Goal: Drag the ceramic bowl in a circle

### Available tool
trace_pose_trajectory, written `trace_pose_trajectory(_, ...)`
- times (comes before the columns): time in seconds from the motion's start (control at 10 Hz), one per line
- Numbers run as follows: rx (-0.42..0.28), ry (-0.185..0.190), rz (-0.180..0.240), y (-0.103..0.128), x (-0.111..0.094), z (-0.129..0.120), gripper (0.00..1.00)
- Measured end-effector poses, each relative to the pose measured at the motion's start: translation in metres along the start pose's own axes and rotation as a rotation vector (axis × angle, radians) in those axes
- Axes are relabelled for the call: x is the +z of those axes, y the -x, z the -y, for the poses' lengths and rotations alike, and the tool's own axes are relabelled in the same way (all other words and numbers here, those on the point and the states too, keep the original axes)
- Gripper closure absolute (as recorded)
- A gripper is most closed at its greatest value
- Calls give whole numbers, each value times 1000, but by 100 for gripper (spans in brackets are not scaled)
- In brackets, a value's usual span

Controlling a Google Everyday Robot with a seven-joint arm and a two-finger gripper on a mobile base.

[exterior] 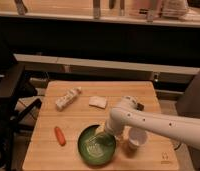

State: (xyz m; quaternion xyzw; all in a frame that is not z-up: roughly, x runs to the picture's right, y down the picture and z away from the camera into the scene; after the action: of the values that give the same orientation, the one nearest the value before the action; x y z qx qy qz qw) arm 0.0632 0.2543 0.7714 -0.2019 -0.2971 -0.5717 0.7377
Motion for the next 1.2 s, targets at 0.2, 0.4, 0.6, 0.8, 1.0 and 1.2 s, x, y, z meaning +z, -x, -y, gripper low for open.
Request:
trace_pose_trajectory(0.2, -4, 3, 7, 0, 1, -1, 20)
trace_pose_trajectory(0.4, -9, 5, 12, 0, 2, -1, 20)
trace_pose_trajectory(0.6, -13, 7, 19, 0, 2, -2, 20)
trace_pose_trajectory(0.8, -17, 10, 26, -1, 4, -4, 20)
trace_pose_trajectory(1.0, -20, 11, 29, -1, 4, -4, 20)
trace_pose_trajectory(1.2, -24, 14, 36, -2, 5, -6, 20)
